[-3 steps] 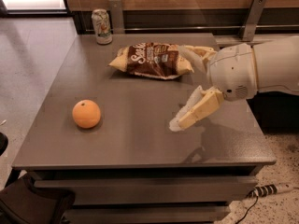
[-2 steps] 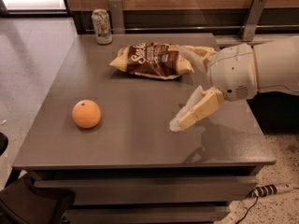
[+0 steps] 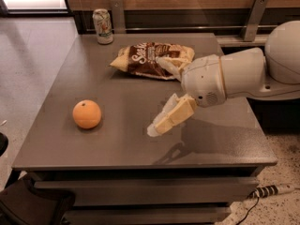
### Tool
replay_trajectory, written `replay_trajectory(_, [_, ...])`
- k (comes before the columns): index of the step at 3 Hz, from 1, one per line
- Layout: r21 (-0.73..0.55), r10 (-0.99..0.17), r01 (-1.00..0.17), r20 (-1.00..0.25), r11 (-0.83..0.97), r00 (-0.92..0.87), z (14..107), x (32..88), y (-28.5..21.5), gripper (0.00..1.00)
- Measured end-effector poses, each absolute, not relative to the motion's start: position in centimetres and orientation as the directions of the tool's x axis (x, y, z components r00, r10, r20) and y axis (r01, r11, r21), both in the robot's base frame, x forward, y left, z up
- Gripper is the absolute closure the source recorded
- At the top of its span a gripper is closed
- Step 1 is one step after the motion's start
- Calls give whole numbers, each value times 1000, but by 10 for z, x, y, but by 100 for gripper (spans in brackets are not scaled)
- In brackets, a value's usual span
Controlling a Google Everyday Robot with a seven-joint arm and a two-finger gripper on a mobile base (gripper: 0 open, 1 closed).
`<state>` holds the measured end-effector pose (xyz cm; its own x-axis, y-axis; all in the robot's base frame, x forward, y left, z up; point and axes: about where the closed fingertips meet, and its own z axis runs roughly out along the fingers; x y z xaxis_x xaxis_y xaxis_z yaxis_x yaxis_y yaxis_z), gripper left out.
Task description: Pick orange
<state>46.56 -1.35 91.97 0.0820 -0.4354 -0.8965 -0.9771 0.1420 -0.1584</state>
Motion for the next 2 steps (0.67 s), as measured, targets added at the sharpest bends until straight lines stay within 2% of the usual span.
replay_trajectory(2, [-108, -369, -989, -927, 97, 65, 889, 476, 52, 0])
